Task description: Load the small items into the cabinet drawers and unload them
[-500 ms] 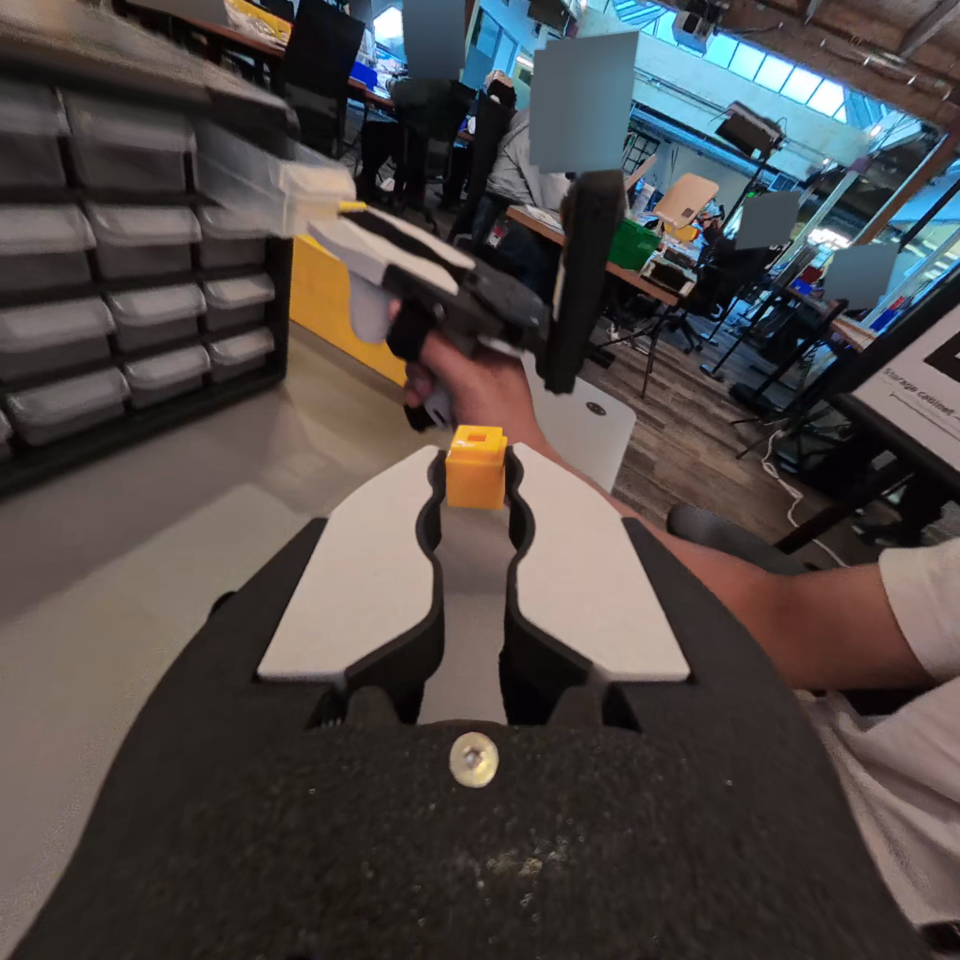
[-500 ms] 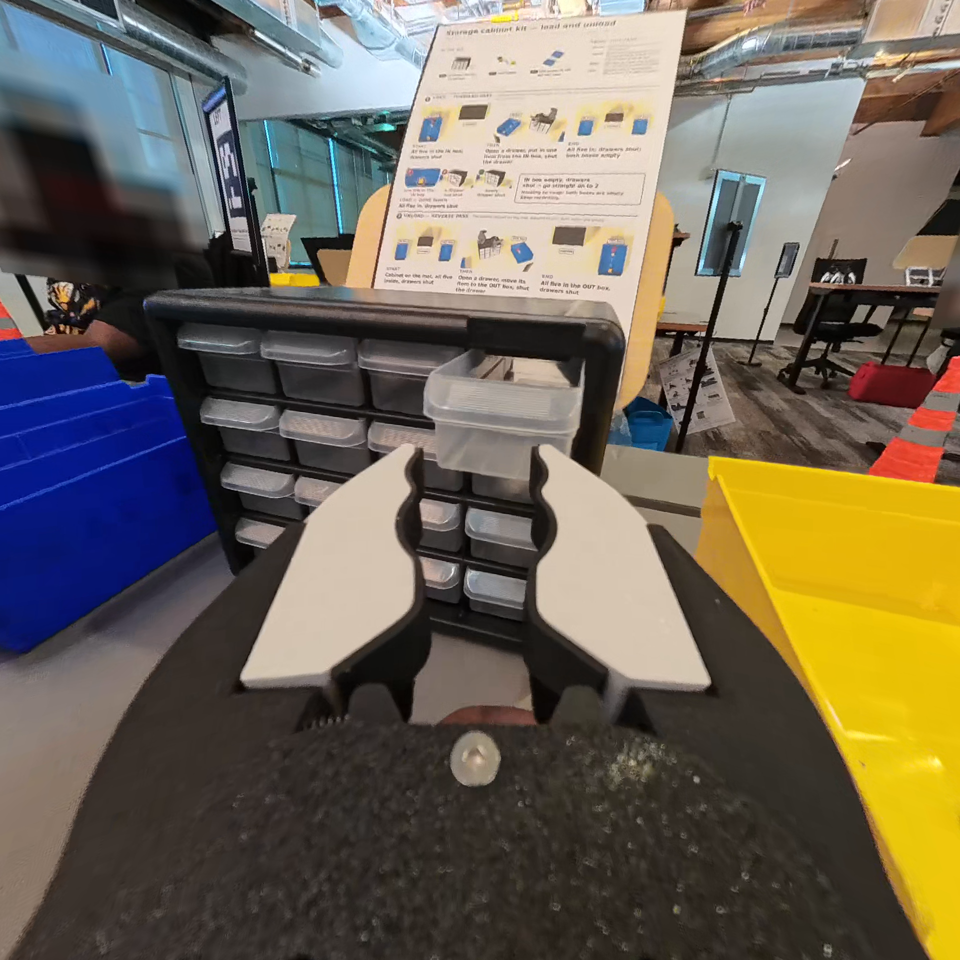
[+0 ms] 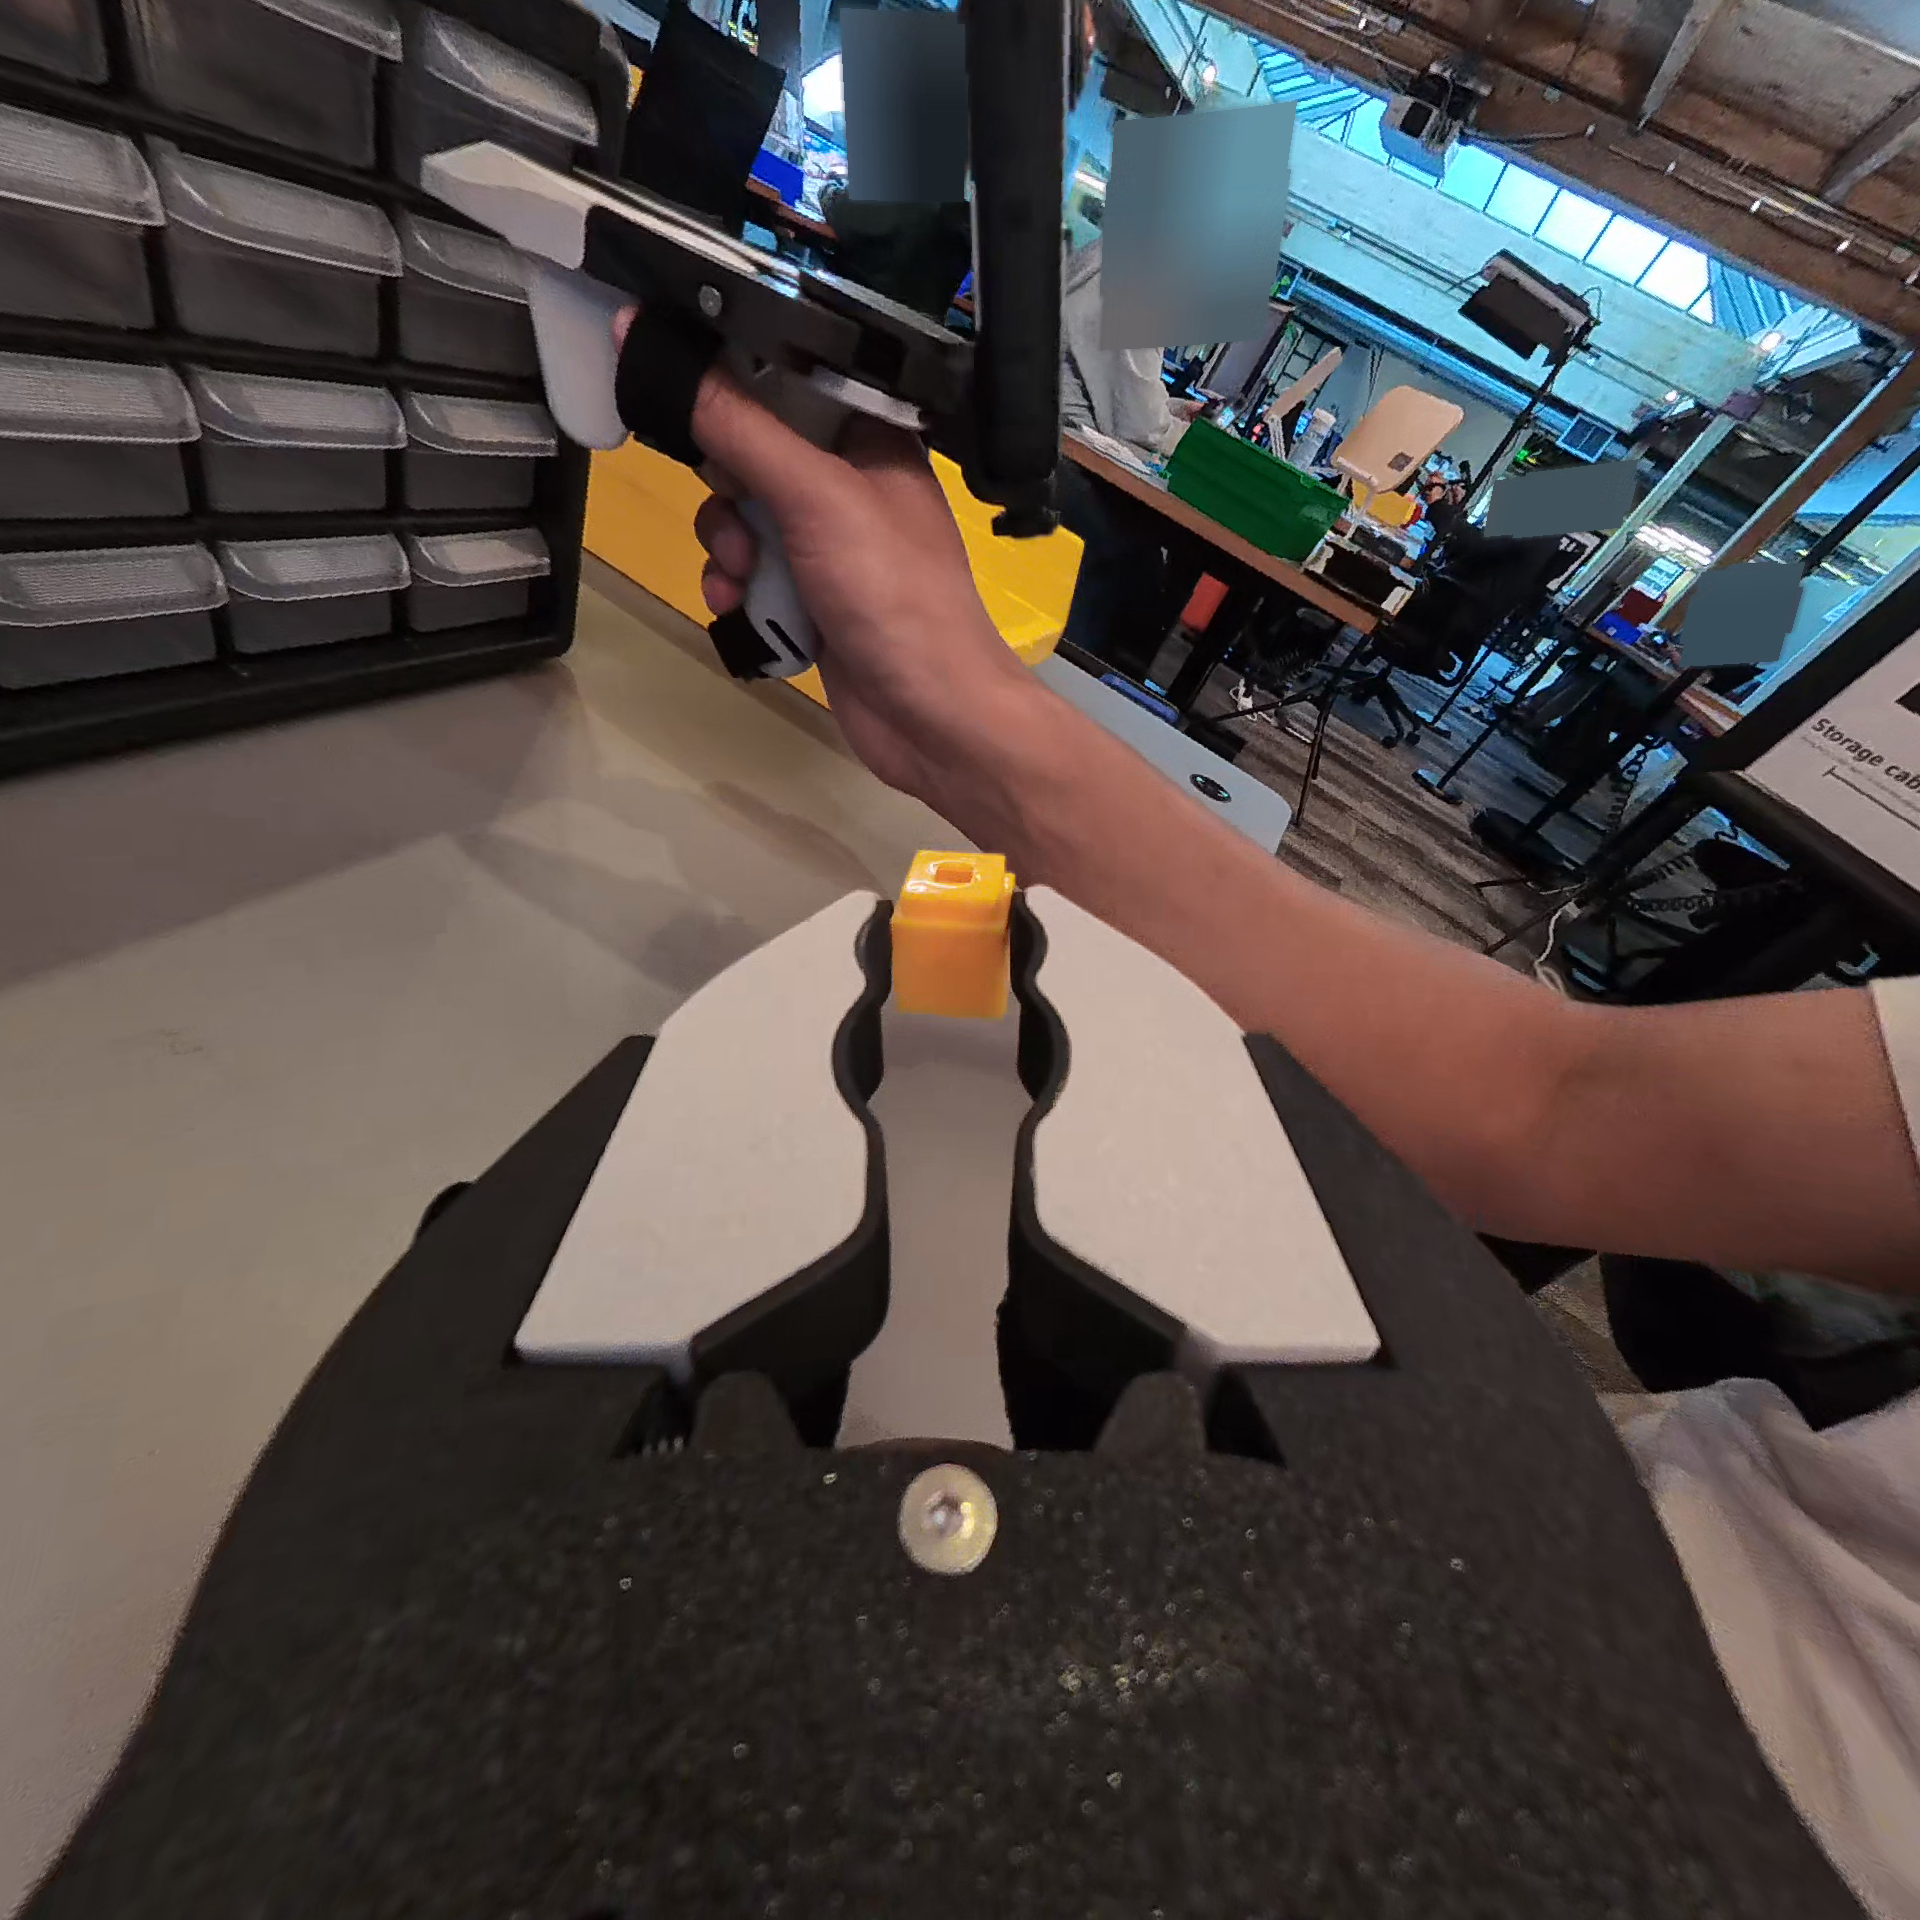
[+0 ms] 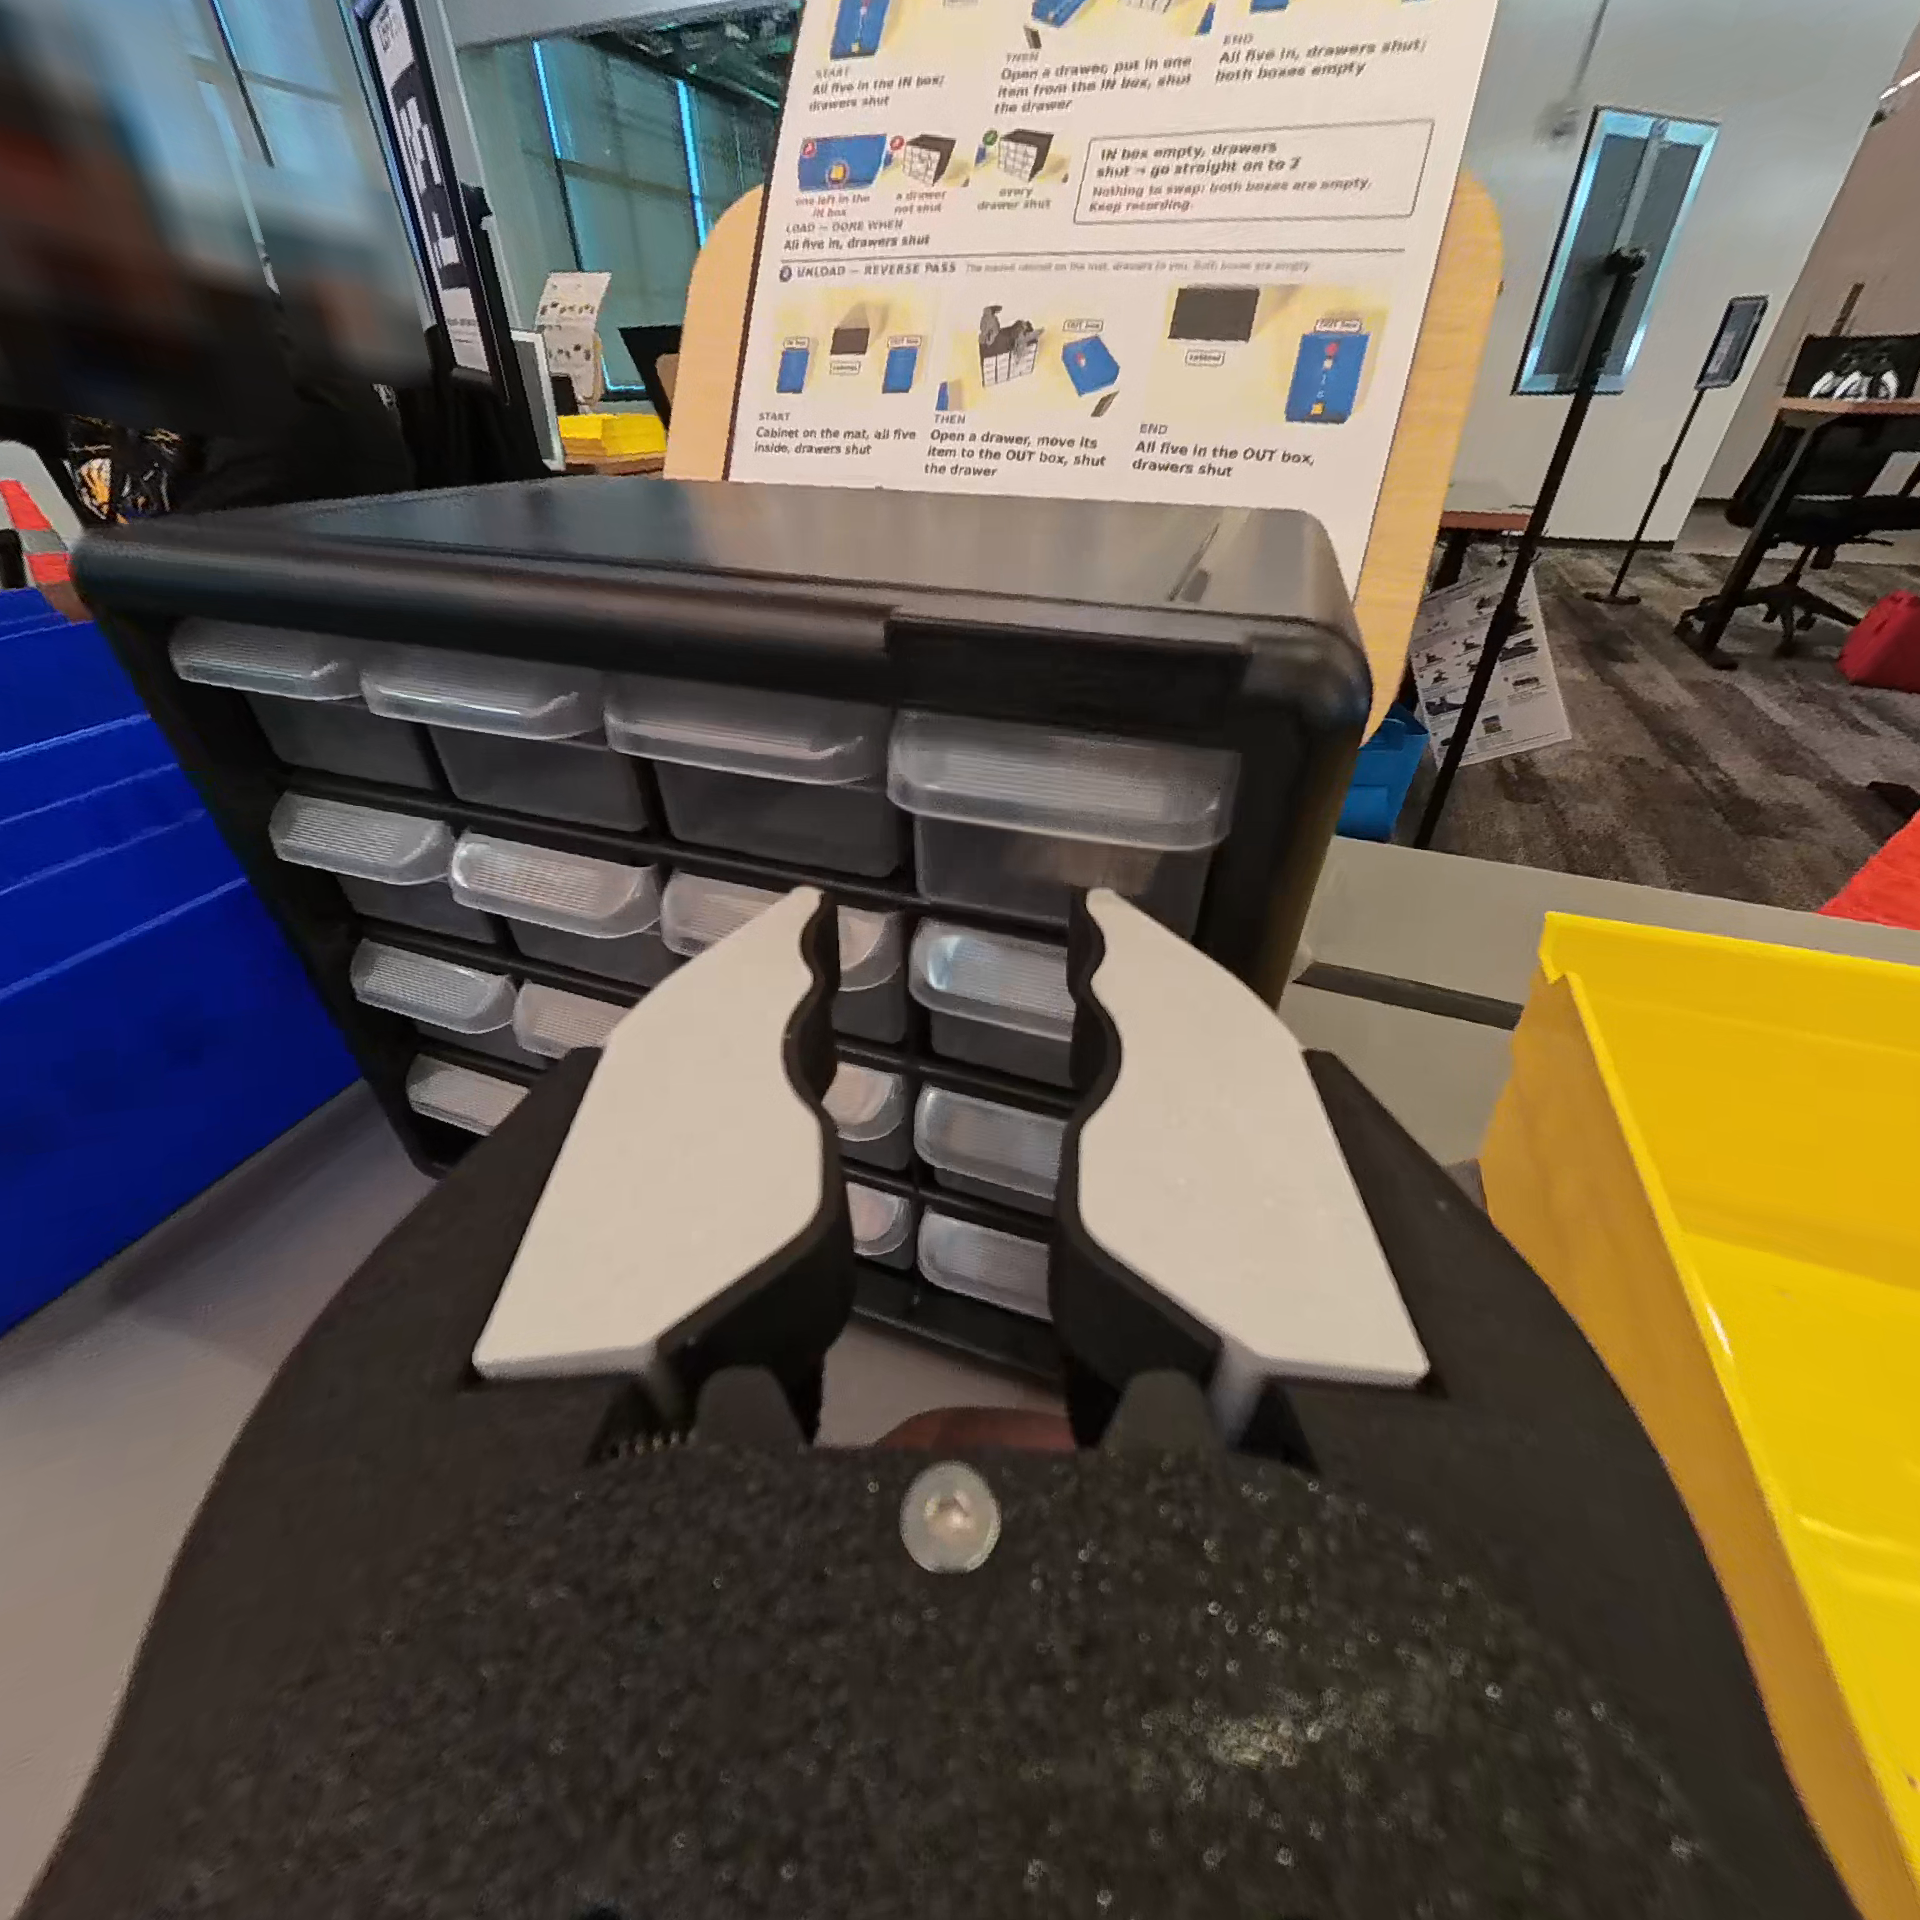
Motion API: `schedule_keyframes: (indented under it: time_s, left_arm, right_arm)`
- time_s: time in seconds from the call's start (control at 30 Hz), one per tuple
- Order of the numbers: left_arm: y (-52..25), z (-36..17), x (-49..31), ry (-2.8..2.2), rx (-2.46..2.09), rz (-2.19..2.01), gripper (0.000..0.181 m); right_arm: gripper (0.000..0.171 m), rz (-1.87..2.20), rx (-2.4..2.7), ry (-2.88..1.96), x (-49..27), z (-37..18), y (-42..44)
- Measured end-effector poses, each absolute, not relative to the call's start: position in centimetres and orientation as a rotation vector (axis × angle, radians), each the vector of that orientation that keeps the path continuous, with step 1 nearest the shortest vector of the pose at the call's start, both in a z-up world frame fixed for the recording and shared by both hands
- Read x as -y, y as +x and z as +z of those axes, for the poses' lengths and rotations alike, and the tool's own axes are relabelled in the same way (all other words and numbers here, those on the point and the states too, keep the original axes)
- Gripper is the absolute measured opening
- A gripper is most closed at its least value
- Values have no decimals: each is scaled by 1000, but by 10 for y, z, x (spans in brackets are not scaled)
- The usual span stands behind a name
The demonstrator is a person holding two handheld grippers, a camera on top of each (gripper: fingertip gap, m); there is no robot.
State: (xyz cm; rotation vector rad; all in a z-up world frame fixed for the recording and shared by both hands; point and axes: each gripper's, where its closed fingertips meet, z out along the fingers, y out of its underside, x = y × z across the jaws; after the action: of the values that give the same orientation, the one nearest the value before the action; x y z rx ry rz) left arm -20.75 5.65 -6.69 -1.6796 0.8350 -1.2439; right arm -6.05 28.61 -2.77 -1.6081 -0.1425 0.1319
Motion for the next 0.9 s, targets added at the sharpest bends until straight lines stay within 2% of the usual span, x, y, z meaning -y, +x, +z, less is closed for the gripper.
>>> schedule_keyframes:
  time_s: [0.13, 0.3, 0.37, 0.43, 0.57, 0.63, 0.73, 0.83, 0.9]
  left_arm:
    - [-207, -69, -56, -1674, -845, -1244, 21]
    - [-212, -62, -66, -1606, -849, -1210, 21]
    - [-214, -52, -75, -1525, -876, -1207, 21]
    - [-214, -40, -86, -1429, -930, -1173, 21]
    - [-206, -14, -112, -1179, -1074, -916, 21]
    - [-199, -8, -123, -1112, -1146, -790, 21]
    - [-191, -6, -132, -1082, -1205, -708, 21]
    - [-184, -8, -137, -1074, -1217, -687, 21]
    - [-179, -11, -135, -1071, -1231, -682, 21]
  right_arm:
    - [36, 159, 192, -1612, -293, -27, -60]
    - [44, 273, 277, -1622, -273, -23, -68]
    - [43, 483, 381, -1651, -253, -24, -88]
    - [42, 870, 514, -1717, -224, -25, -123]
    - [53, 1640, 524, -1769, -175, 3, -175]
    - [65, 1714, 644, -1892, -152, -13, -190]
    - [65, 1934, 608, -1853, -133, -10, -199]
    - [62, 2013, 577, -1833, -128, -14, -200]
    - [50, 2017, 547, -1830, -131, -18, -198]
